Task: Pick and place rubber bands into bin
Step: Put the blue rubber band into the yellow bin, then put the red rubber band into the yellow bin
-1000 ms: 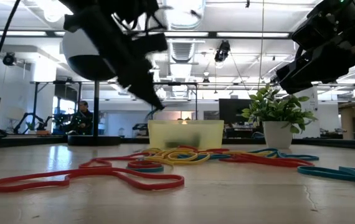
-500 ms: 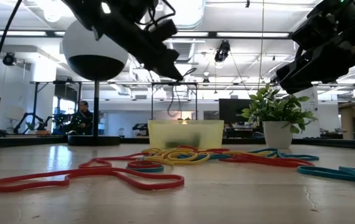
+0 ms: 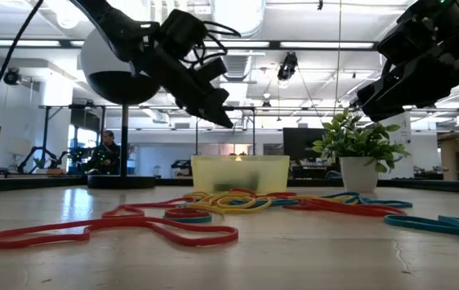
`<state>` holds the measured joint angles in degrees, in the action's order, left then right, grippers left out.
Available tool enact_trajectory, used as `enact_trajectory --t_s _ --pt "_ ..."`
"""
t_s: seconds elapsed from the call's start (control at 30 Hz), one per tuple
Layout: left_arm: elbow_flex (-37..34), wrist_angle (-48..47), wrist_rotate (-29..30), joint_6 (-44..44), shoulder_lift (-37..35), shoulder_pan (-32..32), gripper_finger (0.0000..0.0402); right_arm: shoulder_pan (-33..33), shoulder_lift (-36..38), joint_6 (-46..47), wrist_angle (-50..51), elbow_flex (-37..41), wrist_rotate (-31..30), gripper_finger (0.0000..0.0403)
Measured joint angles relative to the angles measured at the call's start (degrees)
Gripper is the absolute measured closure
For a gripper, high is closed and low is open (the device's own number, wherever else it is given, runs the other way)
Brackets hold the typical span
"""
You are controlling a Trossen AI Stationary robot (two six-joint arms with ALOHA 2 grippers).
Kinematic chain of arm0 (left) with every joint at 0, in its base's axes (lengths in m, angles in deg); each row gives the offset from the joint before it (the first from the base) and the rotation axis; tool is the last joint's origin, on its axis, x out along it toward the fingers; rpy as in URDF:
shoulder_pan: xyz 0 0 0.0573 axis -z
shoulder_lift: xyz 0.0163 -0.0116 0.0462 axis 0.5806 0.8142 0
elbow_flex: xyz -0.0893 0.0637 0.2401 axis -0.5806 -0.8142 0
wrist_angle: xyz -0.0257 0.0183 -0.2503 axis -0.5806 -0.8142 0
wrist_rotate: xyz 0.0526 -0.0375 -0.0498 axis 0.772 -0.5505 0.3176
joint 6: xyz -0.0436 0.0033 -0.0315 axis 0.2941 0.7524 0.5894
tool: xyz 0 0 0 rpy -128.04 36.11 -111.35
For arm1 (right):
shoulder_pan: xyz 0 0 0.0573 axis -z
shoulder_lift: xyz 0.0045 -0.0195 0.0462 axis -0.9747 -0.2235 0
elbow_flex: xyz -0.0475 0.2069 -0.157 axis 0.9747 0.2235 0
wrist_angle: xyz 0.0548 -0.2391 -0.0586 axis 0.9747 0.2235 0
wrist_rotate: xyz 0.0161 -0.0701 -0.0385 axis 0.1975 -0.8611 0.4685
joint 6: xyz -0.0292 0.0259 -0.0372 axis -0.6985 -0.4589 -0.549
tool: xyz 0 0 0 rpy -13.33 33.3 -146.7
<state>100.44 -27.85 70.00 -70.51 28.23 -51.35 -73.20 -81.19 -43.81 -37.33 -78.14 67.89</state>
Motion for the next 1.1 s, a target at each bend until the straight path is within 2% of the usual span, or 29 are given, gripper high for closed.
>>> enact_trajectory --t_s 0.2,0.3,0.43,0.57,0.67,0.87,1.1 --pt "0.31 0.0 -0.31 0.05 0.32 0.16 0.0288 0.0 -0.02 0.0 0.07 0.0 0.0 0.0283" --pt "0.12 -2.9 -5.98 0.55 -1.07 1.39 0.0272 0.0 -0.28 0.0 0.09 0.0 0.0 0.0286" --pt "0.2 -13.33 -13.5 4.53 -3.58 4.3 0.027 0.0 -0.48 -0.17 0.4 0.0 0.0 0.0289" --pt "-0.09 -25.08 -14.39 9.3 -4.22 9.78 0.027 0.0 -0.46 -0.74 0.44 0.0 0.0 0.0293" --pt "-0.11 -29.43 -14.64 14.07 -4.19 14.46 0.027 0.0 -0.5 -0.92 0.46 0.01 0.0 0.0297" --pt "-0.12 -31.11 -14.3 21.46 -4.04 21.56 0.027 0.0 -0.5 -1.33 0.43 0.02 0.02 0.0306" --pt "-0.04 -31.0 -13.45 24.52 -1.76 24.59 0.027 0.0 -0.5 -1.1 0.3 0.02 0.01 0.0315"
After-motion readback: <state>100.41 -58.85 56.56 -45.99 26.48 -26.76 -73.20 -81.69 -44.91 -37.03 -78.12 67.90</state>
